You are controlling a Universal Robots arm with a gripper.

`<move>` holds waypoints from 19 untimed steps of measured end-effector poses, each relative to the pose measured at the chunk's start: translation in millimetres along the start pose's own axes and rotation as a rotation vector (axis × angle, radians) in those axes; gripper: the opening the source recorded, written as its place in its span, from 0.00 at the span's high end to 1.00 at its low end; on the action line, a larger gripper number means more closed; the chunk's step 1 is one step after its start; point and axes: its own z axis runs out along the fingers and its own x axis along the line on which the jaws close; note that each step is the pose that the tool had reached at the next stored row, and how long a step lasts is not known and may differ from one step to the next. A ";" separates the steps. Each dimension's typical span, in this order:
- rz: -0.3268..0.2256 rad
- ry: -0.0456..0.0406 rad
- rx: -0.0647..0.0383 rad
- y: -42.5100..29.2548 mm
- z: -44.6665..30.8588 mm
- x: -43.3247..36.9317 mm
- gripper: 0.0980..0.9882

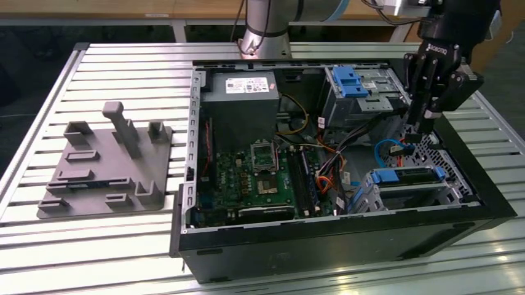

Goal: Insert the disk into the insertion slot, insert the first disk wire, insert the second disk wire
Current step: 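Insert the first disk wire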

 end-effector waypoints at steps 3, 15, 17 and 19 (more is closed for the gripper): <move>0.000 0.0006 0.000 0.0 3.4 -1.4 0.72; 0.000 0.0053 0.000 -0.7 13.3 -5.3 0.72; 0.000 0.0058 0.001 -0.7 14.2 -5.7 0.72; 0.000 0.0061 0.001 -0.8 14.8 -5.9 0.72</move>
